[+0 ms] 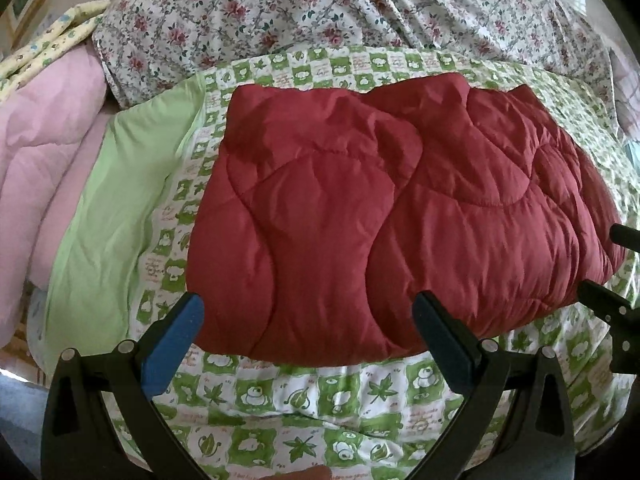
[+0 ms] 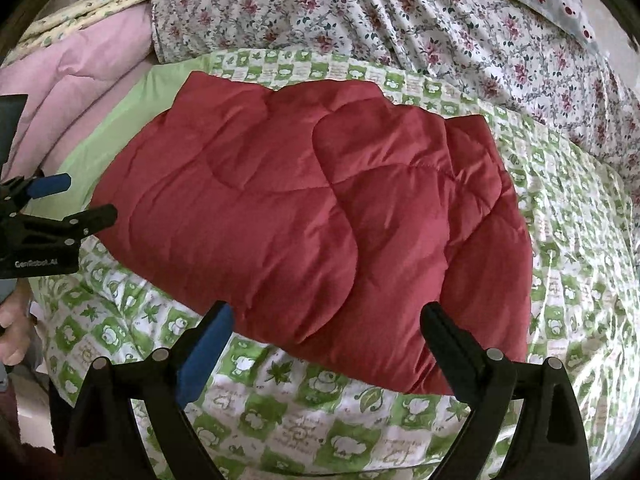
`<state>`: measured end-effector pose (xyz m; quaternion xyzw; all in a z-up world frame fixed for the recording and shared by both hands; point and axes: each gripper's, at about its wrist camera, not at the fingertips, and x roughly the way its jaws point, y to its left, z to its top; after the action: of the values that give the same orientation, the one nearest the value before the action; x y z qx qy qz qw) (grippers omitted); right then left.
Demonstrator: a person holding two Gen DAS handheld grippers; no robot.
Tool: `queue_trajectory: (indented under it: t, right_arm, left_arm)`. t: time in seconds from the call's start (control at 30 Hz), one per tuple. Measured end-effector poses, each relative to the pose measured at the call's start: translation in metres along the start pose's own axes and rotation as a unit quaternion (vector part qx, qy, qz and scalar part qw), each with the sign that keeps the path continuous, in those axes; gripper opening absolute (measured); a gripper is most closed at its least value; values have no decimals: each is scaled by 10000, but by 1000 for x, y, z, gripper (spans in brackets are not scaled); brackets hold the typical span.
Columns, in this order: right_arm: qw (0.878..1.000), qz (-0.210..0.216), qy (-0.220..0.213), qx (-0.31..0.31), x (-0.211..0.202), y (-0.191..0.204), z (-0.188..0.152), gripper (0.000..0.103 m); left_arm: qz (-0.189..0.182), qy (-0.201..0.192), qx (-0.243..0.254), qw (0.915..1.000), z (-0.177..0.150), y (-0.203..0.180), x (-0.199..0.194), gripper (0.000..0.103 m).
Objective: Fold large clothes
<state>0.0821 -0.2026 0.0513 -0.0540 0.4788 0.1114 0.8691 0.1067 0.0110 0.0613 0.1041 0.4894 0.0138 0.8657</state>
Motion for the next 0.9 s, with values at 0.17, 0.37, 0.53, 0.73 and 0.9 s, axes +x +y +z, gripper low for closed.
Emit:
queue_trajectory:
  t: [0.17, 0.37, 0.53, 0.73, 0.9]
  right_arm:
    - [10000, 1, 3, 51, 1, -4, 4, 96]
    - [9999, -2, -6, 119, 1, -7, 6, 96]
    - [9999, -13, -8, 135, 1, -8, 7, 96]
    - [9998, 11, -37, 173, -1, -9, 10, 96]
    - [9998, 13, -64, 177, -2, -9, 9, 96]
  left_arm:
    - [-62, -40, 12, 10000, 4, -2, -2, 103]
    - [-90, -65, 19, 9999, 6, -2, -2, 103]
    - [-115, -77, 27, 9999, 8, -3, -2, 103]
    - [-89, -107, 14, 9999, 10, -4, -5, 103]
    - [-98, -129, 13, 9999, 10, -4, -6, 103]
